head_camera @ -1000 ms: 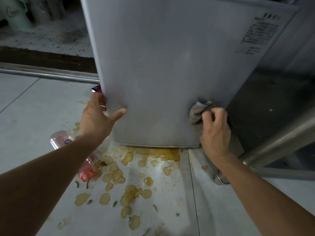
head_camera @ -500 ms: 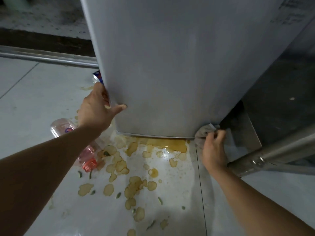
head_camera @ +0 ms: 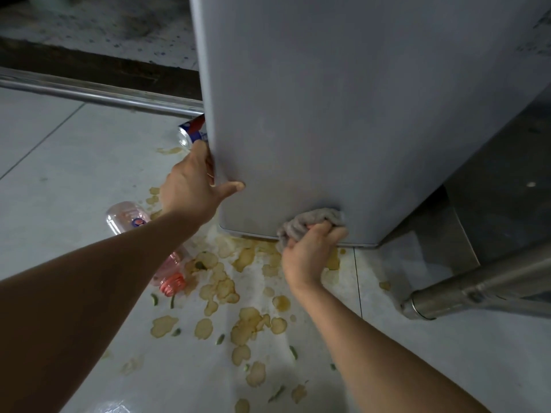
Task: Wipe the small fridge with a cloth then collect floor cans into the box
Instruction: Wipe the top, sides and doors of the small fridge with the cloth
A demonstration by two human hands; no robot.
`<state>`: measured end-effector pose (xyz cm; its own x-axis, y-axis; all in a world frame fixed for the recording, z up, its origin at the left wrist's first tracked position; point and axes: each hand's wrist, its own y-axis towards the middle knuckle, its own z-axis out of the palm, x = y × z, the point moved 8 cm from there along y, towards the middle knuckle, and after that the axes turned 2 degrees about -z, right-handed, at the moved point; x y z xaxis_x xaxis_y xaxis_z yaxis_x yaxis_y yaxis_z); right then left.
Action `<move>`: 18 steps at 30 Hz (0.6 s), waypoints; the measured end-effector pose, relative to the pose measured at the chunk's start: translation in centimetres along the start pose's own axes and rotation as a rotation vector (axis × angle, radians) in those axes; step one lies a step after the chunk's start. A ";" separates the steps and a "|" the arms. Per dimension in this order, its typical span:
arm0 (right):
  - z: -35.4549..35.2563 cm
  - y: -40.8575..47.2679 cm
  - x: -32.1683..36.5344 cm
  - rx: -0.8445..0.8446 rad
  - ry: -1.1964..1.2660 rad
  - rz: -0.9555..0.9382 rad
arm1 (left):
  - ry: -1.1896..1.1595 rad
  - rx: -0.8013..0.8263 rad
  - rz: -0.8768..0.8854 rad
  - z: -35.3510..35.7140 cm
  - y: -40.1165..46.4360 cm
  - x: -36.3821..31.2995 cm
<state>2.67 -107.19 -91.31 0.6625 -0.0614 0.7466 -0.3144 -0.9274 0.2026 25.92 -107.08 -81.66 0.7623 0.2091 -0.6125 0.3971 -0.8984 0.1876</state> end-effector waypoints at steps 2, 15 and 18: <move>0.3 -0.8 0.9 0.001 0.025 0.014 | 0.000 0.006 0.014 0.0 0.0 -0.1; -2.3 1.4 -1.7 -0.170 0.136 0.374 | -0.057 0.125 -0.030 1.0 0.3 1.9; 1.4 -0.8 0.7 -0.085 0.153 0.338 | -0.051 0.169 -0.026 1.1 0.5 1.9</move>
<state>4.33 -107.06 -91.88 0.4046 -0.2974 0.8648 -0.5576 -0.8297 -0.0244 27.01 -107.61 -83.57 0.7240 0.2174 -0.6547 0.3215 -0.9460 0.0414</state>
